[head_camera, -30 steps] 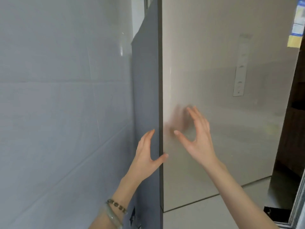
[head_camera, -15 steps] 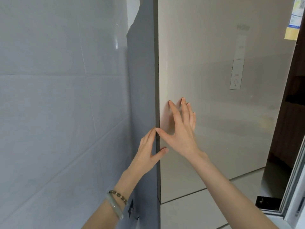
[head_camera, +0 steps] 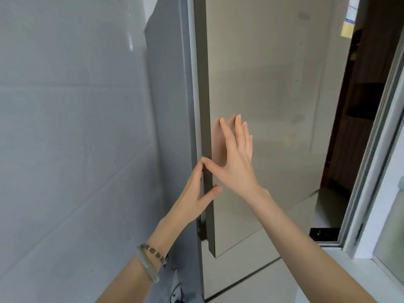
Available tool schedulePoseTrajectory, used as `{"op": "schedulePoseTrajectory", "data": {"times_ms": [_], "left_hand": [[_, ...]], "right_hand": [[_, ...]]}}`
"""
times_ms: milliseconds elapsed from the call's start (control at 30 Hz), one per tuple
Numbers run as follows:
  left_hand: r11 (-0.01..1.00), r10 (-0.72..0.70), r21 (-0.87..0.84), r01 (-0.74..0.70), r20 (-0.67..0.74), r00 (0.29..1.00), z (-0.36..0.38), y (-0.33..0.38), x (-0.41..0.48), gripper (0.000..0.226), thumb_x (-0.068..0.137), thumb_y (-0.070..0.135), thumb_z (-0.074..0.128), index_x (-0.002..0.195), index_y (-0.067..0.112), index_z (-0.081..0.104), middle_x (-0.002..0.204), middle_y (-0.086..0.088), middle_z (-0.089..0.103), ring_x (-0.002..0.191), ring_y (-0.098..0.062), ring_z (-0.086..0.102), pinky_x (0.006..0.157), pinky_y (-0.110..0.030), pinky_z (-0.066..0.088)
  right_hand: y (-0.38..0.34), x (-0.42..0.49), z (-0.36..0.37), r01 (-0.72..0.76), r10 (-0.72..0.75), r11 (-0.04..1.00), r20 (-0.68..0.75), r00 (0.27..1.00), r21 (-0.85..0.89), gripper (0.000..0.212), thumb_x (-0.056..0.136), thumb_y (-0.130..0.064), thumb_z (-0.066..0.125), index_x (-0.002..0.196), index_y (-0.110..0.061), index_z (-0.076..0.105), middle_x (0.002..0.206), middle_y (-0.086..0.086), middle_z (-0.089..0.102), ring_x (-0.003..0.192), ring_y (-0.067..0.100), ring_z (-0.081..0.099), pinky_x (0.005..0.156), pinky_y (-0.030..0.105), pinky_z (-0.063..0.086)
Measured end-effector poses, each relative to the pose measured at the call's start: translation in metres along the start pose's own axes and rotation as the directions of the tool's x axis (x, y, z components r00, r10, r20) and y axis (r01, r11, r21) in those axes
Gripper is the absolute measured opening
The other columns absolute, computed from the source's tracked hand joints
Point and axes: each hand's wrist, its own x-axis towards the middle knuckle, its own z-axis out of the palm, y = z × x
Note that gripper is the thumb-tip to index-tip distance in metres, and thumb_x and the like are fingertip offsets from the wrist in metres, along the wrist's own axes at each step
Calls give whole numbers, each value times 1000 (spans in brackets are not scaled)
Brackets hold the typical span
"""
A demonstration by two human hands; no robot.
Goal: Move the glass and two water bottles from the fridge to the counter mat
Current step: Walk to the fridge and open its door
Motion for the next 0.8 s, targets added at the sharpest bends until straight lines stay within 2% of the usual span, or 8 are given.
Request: {"op": "schedulePoseTrajectory", "data": {"times_ms": [67, 133, 300, 367, 467, 567, 667, 800], "left_hand": [[999, 23, -33, -24, -5, 1000, 12, 10, -8, 77, 91, 38, 62, 151, 37, 12, 159, 8, 23, 147, -8, 21, 120, -38, 23], [998, 30, -61, -33, -44, 999, 25, 20, -19, 81, 85, 46, 64, 144, 54, 8, 158, 19, 18, 145, 2, 20, 118, -25, 24], [977, -62, -212, 35, -123, 990, 63, 43, -35, 98, 70, 50, 77, 147, 40, 17, 145, 28, 30, 127, 23, 31, 103, -3, 30], [969, -105, -238, 72, -132, 986, 83, 58, -42, 99, 69, 43, 82, 147, 37, 22, 146, 23, 33, 129, 15, 34, 95, 2, 30], [968, -93, -245, 54, -153, 984, 111, 85, -55, 97, 68, 34, 82, 147, 29, 27, 150, 12, 35, 134, 3, 37, 97, 0, 31], [967, -63, -253, 32, -113, 992, 138, 114, -69, 98, 71, 27, 84, 147, 29, 22, 148, 9, 37, 132, 6, 37, 99, -4, 33], [977, 7, -211, -26, -91, 996, 166, 145, -78, 95, 72, 20, 82, 144, 33, 21, 143, 17, 40, 130, 10, 39, 103, -11, 34], [980, 74, -178, -85, -71, 995, 203, 175, -87, 93, 76, 13, 80, 144, 31, 19, 139, 26, 36, 122, 23, 37, 96, -3, 33]], "right_hand": [[0, -9, -18, 8, -8, 1000, 0, 1000, 19, 94, 80, -40, 70, 153, -34, 11, 164, 3, -8, 150, 22, -12, 119, 44, -9], [0, -20, -38, 14, -15, 999, 8, 1000, 38, 94, 80, -39, 70, 153, -34, 11, 164, 3, -7, 150, 21, -12, 121, 48, -4], [5, -48, -94, 17, -24, 992, 56, 998, 121, 91, 83, -38, 70, 153, -34, 12, 164, 1, -3, 151, 18, -6, 120, 50, 10], [10, -61, -116, 11, -22, 988, 66, 998, 153, 89, 83, -37, 69, 153, -35, 13, 164, 0, 0, 151, 17, -3, 120, 48, 13], [18, -80, -148, 16, -27, 981, 53, 998, 194, 86, 86, -34, 66, 153, -37, 11, 164, 1, 5, 151, 14, 1, 119, 35, 13], [28, -98, -182, 4, -12, 977, 36, 999, 214, 85, 88, -31, 65, 154, -33, 11, 164, 0, 11, 150, 9, 3, 118, 26, 11], [36, -116, -219, 24, -23, 980, -4, 1000, 199, 88, 88, -28, 67, 154, -28, 8, 162, -7, 12, 149, 3, 3, 117, 15, 6], [48, -137, -262, -8, 15, 987, -43, 999, 161, 96, 86, -23, 70, 154, -23, 3, 156, -18, 10, 149, 5, 6, 119, 19, 7]]}}
